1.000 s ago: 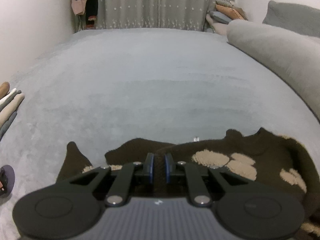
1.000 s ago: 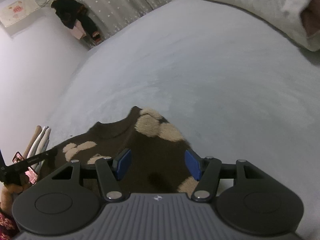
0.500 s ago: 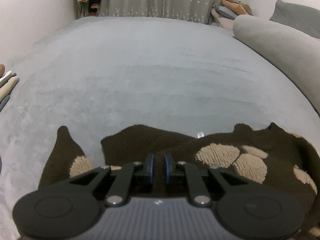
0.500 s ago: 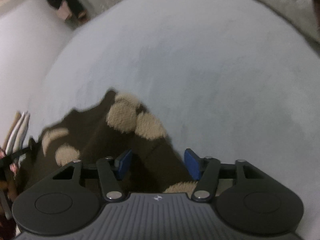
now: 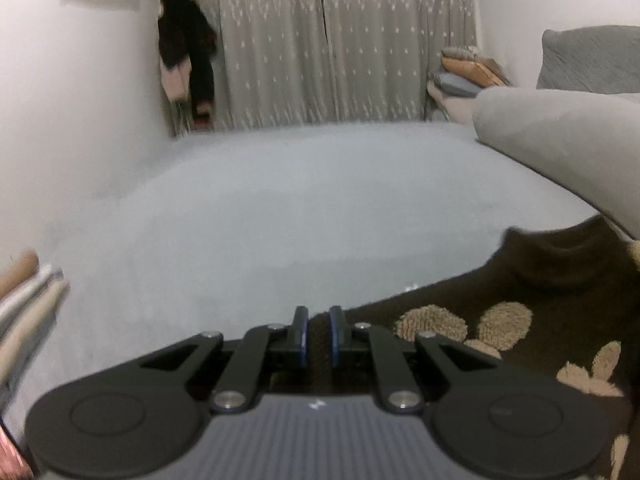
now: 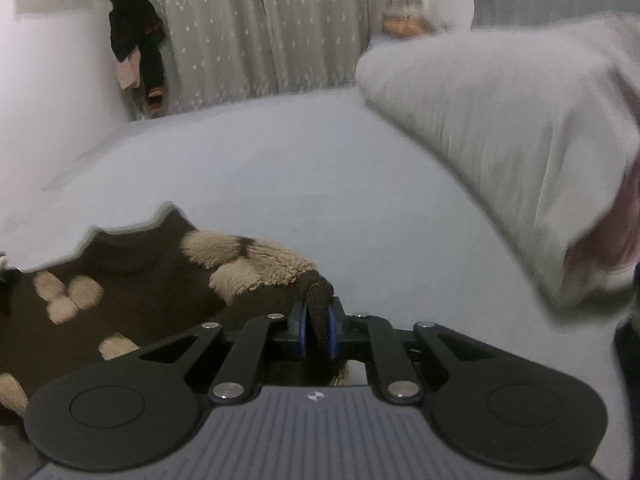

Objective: Fold clothes

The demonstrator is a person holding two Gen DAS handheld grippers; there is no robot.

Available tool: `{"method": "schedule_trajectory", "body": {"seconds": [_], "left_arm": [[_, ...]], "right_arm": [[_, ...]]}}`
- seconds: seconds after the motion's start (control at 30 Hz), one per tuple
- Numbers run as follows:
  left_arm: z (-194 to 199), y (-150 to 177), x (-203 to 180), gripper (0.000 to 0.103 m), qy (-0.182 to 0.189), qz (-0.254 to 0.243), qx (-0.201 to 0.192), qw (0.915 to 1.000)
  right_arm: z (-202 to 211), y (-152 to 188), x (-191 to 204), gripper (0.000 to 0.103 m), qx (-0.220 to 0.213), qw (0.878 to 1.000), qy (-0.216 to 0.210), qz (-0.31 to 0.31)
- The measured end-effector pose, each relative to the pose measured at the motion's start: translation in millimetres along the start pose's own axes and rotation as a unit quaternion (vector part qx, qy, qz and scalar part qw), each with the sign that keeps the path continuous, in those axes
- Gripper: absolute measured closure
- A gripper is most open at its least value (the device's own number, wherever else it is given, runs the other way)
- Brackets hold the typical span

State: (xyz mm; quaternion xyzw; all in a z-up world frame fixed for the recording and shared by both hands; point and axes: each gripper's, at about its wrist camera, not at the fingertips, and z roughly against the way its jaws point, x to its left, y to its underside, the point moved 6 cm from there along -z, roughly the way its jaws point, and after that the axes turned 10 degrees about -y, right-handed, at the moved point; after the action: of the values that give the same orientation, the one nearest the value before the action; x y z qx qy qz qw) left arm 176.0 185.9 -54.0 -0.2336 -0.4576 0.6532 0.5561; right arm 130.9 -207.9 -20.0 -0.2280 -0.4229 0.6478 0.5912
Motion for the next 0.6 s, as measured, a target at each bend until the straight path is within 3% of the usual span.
{"method": "schedule_trajectory", "body": {"seconds": [0.33, 0.6], "left_arm": [[-65.1, -31.0, -7.7, 0.092, -0.045, -0.02, -0.01, 0.9988], [-127.0, -21.6, -3.9, 0.092, -0.07, -0.032, 0.013, 0.997]], "right_arm": [[-61.9, -29.6, 11.0, 0.092, -0.008, 0.999, 0.027, 0.027], [-128.5, -40.6, 21.8, 0.092, -0.009, 0.997, 0.053, 0.061]]}}
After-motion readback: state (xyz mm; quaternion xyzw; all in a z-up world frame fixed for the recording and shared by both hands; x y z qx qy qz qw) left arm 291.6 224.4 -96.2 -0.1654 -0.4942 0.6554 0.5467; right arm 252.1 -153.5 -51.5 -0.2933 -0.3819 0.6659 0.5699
